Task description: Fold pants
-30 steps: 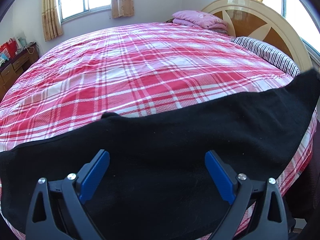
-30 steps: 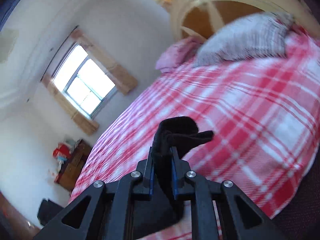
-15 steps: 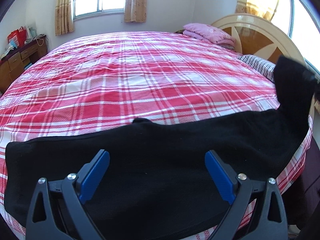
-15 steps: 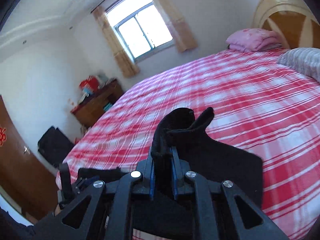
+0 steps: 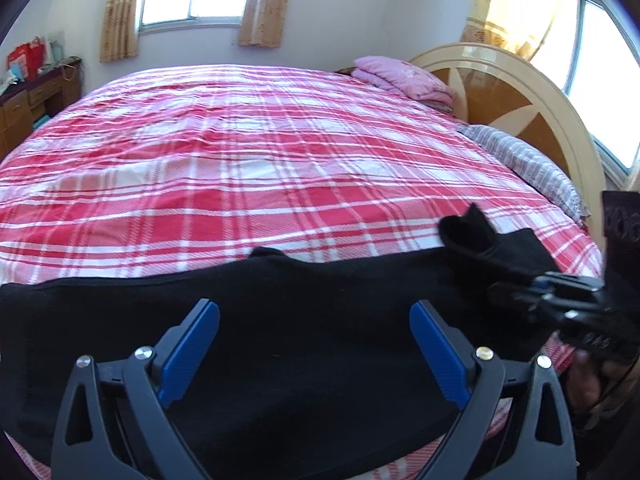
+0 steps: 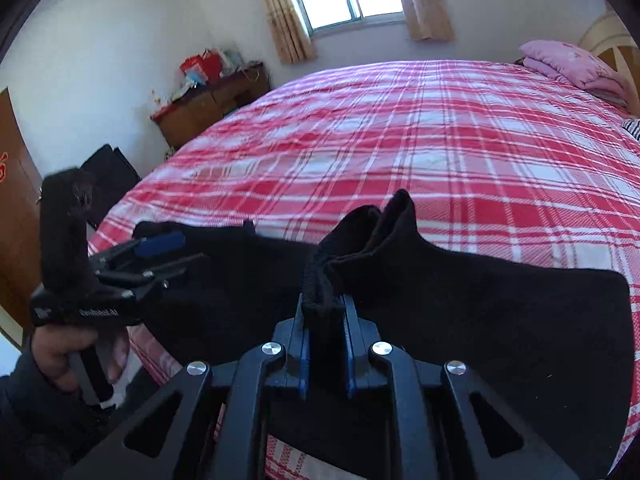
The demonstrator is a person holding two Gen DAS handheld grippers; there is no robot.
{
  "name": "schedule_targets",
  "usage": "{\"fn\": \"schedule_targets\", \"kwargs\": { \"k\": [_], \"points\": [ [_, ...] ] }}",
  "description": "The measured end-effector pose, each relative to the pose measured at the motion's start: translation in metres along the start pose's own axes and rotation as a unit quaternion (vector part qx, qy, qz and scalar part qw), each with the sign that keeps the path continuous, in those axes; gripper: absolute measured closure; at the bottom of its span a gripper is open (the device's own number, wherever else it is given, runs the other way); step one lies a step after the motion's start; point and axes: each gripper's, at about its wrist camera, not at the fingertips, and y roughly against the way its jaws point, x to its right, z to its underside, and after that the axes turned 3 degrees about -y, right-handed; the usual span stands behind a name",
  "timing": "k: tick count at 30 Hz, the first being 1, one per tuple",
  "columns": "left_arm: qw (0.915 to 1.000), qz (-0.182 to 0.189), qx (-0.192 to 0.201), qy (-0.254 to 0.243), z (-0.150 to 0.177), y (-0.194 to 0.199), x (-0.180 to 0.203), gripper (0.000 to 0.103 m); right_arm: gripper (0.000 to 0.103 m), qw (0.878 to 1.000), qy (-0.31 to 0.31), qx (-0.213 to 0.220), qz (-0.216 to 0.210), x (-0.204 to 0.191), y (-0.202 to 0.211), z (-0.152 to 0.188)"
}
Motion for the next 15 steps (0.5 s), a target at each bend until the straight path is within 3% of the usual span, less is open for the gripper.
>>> {"fn": "schedule_targets", "kwargs": {
  "k": [4,6,8,10,13,15],
  "points": [
    [0.9992,0.038,-0.008,-0.013,-0.001,-0.008,0.015,0.004,0.087,0.999,0.020,-0.044,0.010,-0.001,-0.016,0.010],
    [0.9980,0.058,-0.015,-0.017,-0.004,-0.014,0.023,0.004,0.080,0.997,0.031,-0.068,0.010,-0.003,-0.018,0.014],
    [0.9964,0.078,-0.022,-0.023,-0.007,-0.021,0.031,0.005,0.064,0.997,0.034,-0.067,-0.004,-0.003,-0.011,0.017],
    [0.9948,0.094,-0.032,-0.022,-0.010,-0.028,0.038,0.005,0.057,0.997,0.036,-0.068,-0.020,0.000,0.003,0.022],
    [0.9904,0.129,-0.046,-0.015,-0.013,-0.039,0.049,0.009,0.056,0.997,0.045,-0.055,-0.002,0.008,0.024,0.029],
    [0.9864,0.153,-0.061,-0.002,-0.015,-0.049,0.055,0.018,0.056,0.998,0.034,-0.048,0.003,0.021,0.037,0.034]
  ]
}}
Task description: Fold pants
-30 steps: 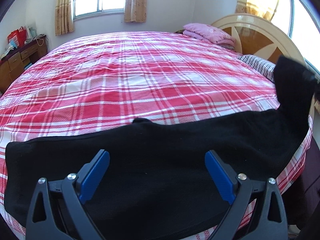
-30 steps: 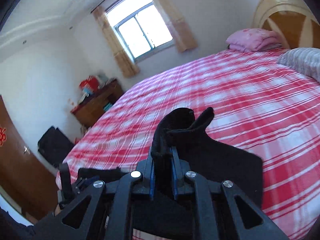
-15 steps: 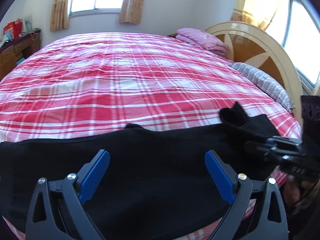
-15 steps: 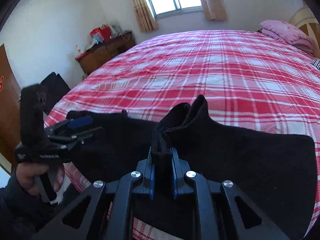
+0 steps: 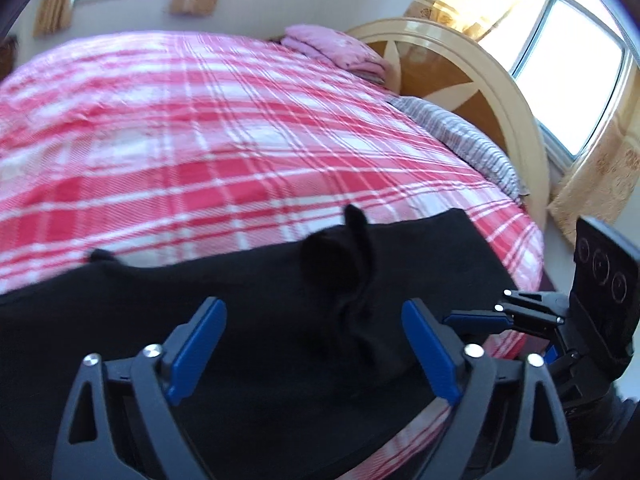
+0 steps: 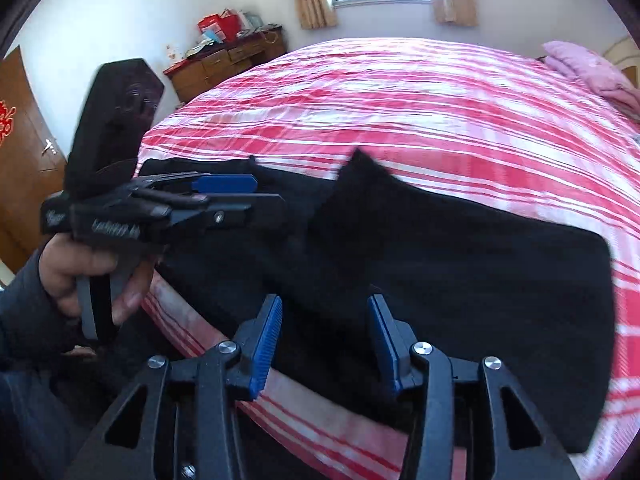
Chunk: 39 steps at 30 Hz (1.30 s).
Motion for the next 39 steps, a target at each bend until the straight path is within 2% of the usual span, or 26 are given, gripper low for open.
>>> {"fn": "schedule_targets", "kwargs": {
  "k": [3,6,7,8,9,11,15,20,27,30,34,39],
  "points": [
    [0.9995,0.024,-0.017,0.011,-0.004,-0.017,0.005,0.030,0.056,0.999,-0.031,0.031,0.008,0.022,0.023,0.012],
    [0.9993,0.021,-0.029,0.011,-0.005,-0.032,0.014,0.038,0.056,0.996,-0.066,0.065,0.004,0.038,0.041,0.021],
    [0.9995,0.011,-0.028,0.008,-0.005,-0.033,0.017,0.044,0.056,0.994,-0.076,0.079,0.001,0.043,0.047,0.024],
    [0.9996,0.003,-0.030,0.003,-0.005,-0.033,0.020,0.071,0.056,0.993,-0.082,0.090,-0.001,0.046,0.051,0.025],
    [0.9993,0.006,-0.036,0.000,-0.005,-0.033,0.023,0.087,0.056,0.991,-0.089,0.103,-0.001,0.049,0.056,0.026],
    [0.9992,0.019,-0.029,0.017,-0.004,-0.026,0.022,0.088,0.056,0.987,-0.099,0.125,-0.002,0.055,0.065,0.027],
    [0.9993,0.037,-0.003,0.009,-0.002,0.000,0.033,0.089,0.056,0.980,-0.117,0.159,0.000,0.065,0.076,0.028],
    [0.9976,0.051,-0.014,0.045,0.003,0.020,0.017,0.089,0.055,0.974,-0.134,0.185,0.003,0.073,0.087,0.029],
    [0.9980,0.017,-0.010,0.060,0.007,0.035,-0.008,0.089,0.054,0.983,-0.095,0.154,0.004,0.056,0.073,0.031],
    [0.9975,0.015,-0.018,0.066,0.013,0.030,-0.017,0.089,0.054,0.988,-0.082,0.132,0.012,0.052,0.062,0.032],
    [0.9978,-0.007,-0.027,0.061,0.019,0.015,-0.022,0.089,0.054,0.990,-0.098,0.097,0.032,0.061,0.048,0.035],
    [0.9982,-0.039,-0.035,0.029,0.025,0.002,-0.019,0.083,0.054,0.989,-0.118,0.084,0.023,0.073,0.041,0.038]
  ]
}}
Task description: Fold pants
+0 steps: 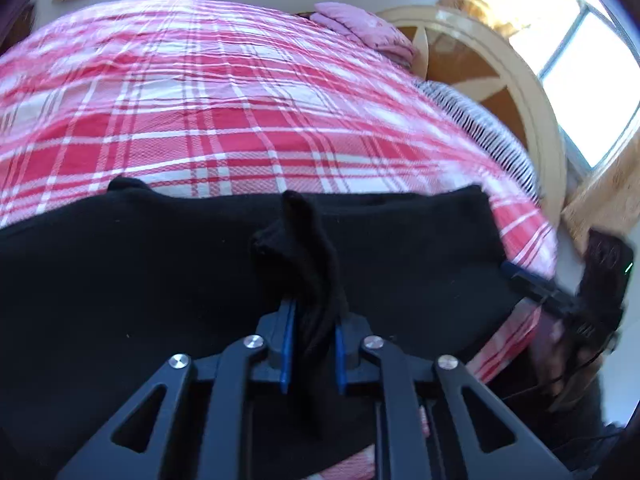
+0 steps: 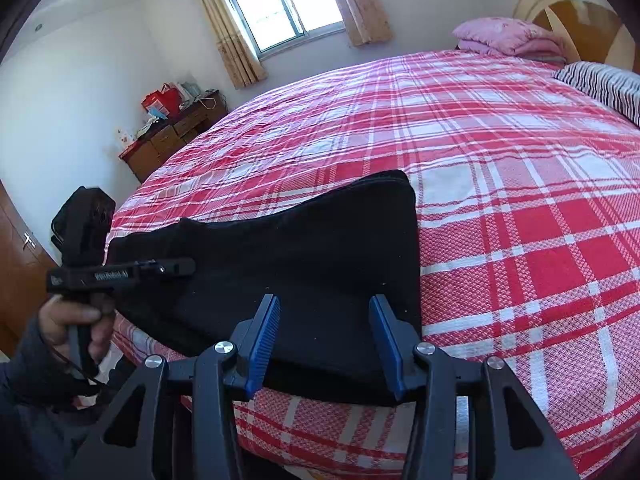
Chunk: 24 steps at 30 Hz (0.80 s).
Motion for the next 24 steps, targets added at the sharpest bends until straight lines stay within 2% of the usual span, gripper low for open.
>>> {"fn": "schedule_targets", "kwargs": {
  "k": [4,6,8,11,15,20,24],
  "points": [
    [0.9993,-0.022,0.000,-0.030,0.000,0.009,0.004,0.076,0.054,1.000,0.014,0.007,0.006,-0.004,0.001,0.002],
    [0.9974,-0.053,0.008,-0.048,0.000,0.019,0.001,0.054,0.054,1.000,0.015,0.016,0.001,-0.006,0.004,0.002],
    [0.9937,-0.091,0.019,-0.064,0.003,0.032,-0.006,0.042,0.054,1.000,0.013,0.026,-0.001,-0.006,0.009,0.001],
    [0.9855,-0.148,0.024,-0.079,0.009,0.053,-0.027,0.042,0.054,0.999,0.012,0.039,0.006,-0.008,0.014,-0.001],
    [0.9776,-0.197,0.026,-0.068,0.017,0.076,-0.060,0.042,0.054,0.998,0.033,0.050,0.014,-0.026,0.020,-0.005],
    [0.9672,-0.249,0.031,-0.038,0.028,0.106,-0.100,0.042,0.053,0.991,0.127,0.032,-0.004,-0.081,0.006,-0.009],
    [0.9585,-0.283,0.036,-0.012,0.035,0.124,-0.124,0.042,0.053,0.981,0.192,0.000,-0.032,-0.131,-0.026,-0.011]
  ]
}}
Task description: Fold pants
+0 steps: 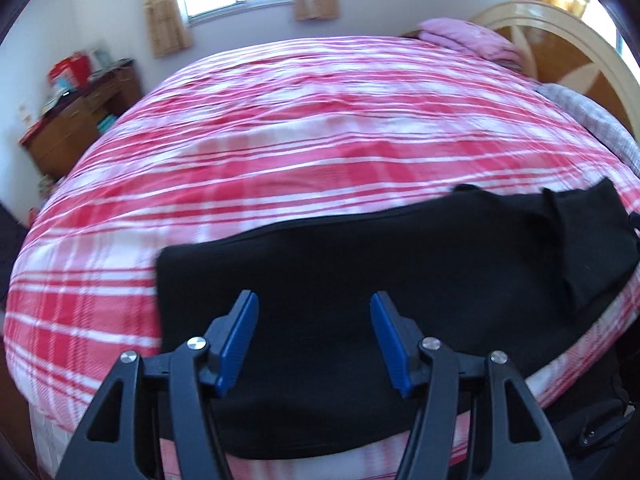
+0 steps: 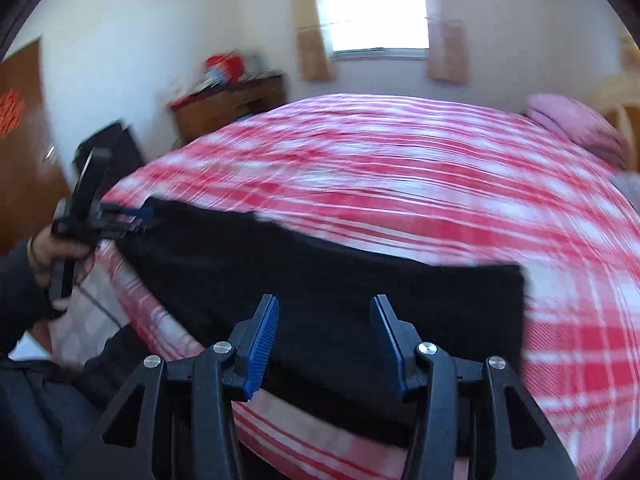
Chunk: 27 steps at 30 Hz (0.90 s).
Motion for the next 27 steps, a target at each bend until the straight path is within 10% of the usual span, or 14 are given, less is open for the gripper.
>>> {"fn": "schedule_targets", "kwargs": {
  "k": [10,27],
  "points": [
    [0.9992,-0.025,-0.013,0.028,0.013,-0.016,-0.033,0.036,0.053,0.995,0.061,-0.062,-0.054,-0.062,-0.078,-0.013],
    [0.9994,-0.022,-0.003,0.025,0.016,-0.016,-0.034,0.026,0.053,0.993,0.010,-0.101,-0.054,-0.049,-0.109,-0.001]
  ]
}}
